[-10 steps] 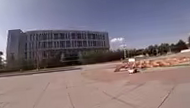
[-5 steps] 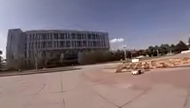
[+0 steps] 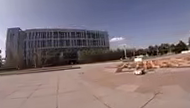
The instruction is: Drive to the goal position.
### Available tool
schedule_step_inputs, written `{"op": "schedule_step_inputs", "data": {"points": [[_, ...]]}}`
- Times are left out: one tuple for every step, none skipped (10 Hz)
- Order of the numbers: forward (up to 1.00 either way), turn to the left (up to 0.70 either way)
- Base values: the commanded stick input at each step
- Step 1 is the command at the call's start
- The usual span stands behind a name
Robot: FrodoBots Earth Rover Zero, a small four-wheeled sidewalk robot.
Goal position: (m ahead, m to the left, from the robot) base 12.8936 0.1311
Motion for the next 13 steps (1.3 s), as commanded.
{"op": "schedule_step_inputs", "data": {"points": [[0.7,0.0],[0.7,0.0],[0.7,0.0],[0.7,0.0],[0.7,0.0],[0.7,0.0],[0.7,0.0],[0.7,0.0],[0.7,0.0],[0.7,0.0],[0.7,0.0],[0.7,0.0],[0.7,0.0]]}}
